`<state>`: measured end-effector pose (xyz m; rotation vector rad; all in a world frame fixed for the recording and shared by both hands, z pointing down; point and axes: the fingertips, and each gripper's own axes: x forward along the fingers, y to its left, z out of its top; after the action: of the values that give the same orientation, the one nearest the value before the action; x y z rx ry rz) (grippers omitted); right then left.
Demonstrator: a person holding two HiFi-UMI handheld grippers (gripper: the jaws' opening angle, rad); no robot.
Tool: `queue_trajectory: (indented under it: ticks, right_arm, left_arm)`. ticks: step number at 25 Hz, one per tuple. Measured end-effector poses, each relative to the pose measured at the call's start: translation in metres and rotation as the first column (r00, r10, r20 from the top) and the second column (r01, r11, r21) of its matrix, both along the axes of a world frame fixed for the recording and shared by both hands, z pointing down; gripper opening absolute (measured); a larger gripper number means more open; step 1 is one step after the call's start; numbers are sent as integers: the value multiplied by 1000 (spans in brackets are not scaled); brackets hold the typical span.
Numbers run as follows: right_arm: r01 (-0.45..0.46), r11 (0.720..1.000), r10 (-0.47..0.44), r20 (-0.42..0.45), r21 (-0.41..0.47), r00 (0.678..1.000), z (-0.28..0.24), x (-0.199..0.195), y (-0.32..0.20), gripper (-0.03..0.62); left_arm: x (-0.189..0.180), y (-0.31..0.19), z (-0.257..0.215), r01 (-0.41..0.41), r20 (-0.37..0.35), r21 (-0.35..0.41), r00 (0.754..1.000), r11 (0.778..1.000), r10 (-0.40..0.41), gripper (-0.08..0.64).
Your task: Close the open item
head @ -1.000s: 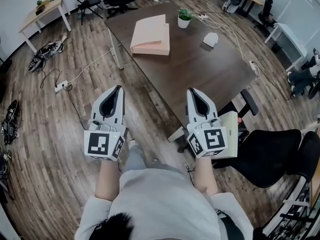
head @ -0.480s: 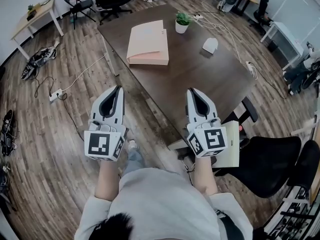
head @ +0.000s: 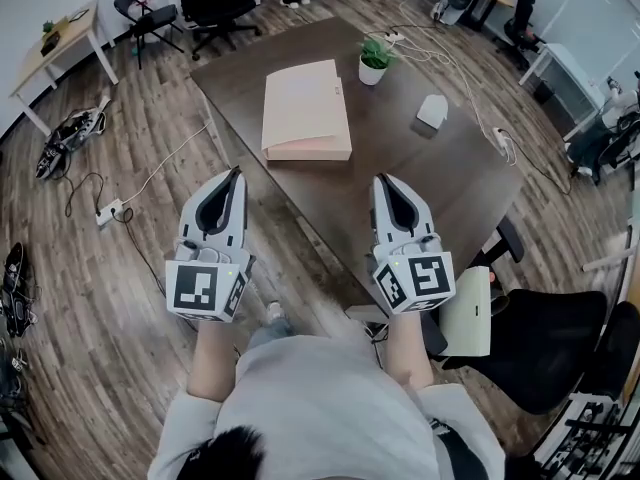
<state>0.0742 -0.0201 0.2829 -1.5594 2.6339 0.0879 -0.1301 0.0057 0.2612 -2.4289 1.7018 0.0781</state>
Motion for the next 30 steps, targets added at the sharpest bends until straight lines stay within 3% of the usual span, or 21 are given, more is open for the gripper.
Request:
queue_trajectory:
  ticks: [14, 21, 30]
  right_arm:
    - [-104, 994, 105, -9, 12, 994, -1, -48, -74, 14]
    - [-149, 988, 148, -36, -25, 988, 9, -43, -96, 14]
    - [-134, 990, 132, -49, -40, 990, 13, -46, -151, 14]
  left_arm:
    - [-53, -97, 2, -84, 49, 7, 995, 996, 83, 9]
    - [-51, -131, 16, -122, 26, -21, 992, 992, 123, 9]
    - [-47, -178, 30, -135, 22, -50, 990, 990, 136, 9]
